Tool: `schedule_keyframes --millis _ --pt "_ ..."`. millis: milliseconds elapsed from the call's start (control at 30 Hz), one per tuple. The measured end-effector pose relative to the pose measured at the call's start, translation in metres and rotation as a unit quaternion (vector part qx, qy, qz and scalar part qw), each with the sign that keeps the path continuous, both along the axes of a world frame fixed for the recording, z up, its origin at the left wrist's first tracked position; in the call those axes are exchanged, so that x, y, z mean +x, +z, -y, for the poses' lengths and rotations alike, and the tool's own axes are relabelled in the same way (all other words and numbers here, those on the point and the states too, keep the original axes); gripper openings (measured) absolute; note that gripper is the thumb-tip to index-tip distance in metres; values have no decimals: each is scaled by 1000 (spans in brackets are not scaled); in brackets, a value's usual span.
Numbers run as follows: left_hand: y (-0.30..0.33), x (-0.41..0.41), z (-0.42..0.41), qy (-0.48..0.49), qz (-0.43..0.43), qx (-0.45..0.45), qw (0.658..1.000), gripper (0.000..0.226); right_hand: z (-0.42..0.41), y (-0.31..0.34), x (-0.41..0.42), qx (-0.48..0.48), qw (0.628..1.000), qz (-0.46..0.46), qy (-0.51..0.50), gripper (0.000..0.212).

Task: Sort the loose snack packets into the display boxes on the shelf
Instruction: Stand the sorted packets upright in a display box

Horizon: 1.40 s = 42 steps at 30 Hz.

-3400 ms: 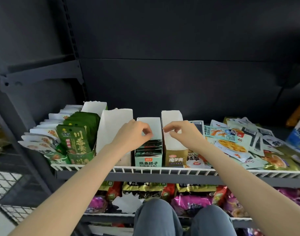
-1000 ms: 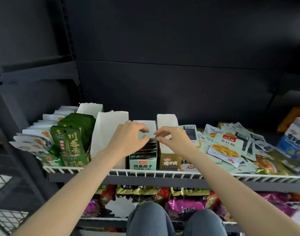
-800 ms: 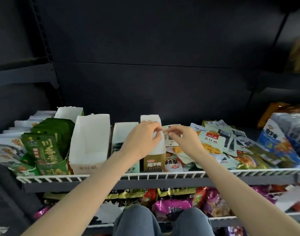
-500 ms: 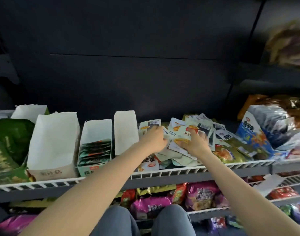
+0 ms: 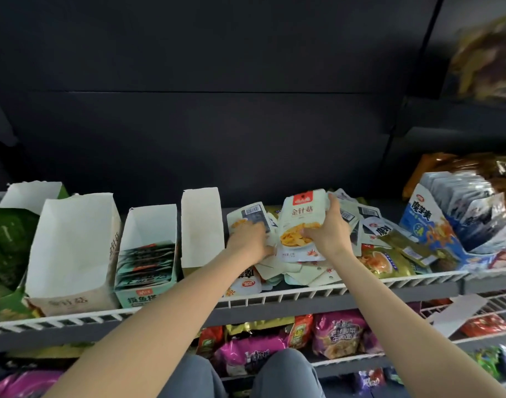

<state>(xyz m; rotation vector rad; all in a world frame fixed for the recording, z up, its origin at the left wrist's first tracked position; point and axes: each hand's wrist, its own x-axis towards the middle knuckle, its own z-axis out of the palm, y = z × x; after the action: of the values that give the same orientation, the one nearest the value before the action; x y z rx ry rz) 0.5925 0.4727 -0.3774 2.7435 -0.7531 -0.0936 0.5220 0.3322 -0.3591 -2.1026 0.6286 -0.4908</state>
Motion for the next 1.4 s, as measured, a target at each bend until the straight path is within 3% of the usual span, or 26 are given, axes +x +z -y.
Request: schedule_keyframes --millis 100,167,300,433,567,833,1000,1100,1267,1400 --pt "4 -5 0 -3 -11 -56 998 33 -14 12 -4 42 996 76 5 55" --pt "10 -9 -2 -2 -30 -157 987 27 -24 23 -7 53 992 111 33 34" --pt "39 -25 -32 26 -39 -383 922 21 -48 46 -14 133 969 183 97 24" --pt "67 -37 -94 0 11 -462 887 18 -91 60 -12 157 953 173 191 24" --pt "83 -37 -166 47 90 -456 884 13 -153 70 1 157 936 171 264 28" --pt "75 -38 -295 159 111 -403 894 14 -266 60 17 97 919 138 357 25" --pt "70 -44 -319 174 129 -434 874 47 -293 40 30 14 932 76 353 24" --pt "69 -47 -324 142 164 -402 890 62 -296 32 32 -6 937 65 344 21" --pt "71 -51 -326 122 251 -269 922 56 -296 32 32 12 937 67 344 20" --pt "79 -52 -329 135 312 -215 916 36 -302 30 32 -13 933 65 353 19"
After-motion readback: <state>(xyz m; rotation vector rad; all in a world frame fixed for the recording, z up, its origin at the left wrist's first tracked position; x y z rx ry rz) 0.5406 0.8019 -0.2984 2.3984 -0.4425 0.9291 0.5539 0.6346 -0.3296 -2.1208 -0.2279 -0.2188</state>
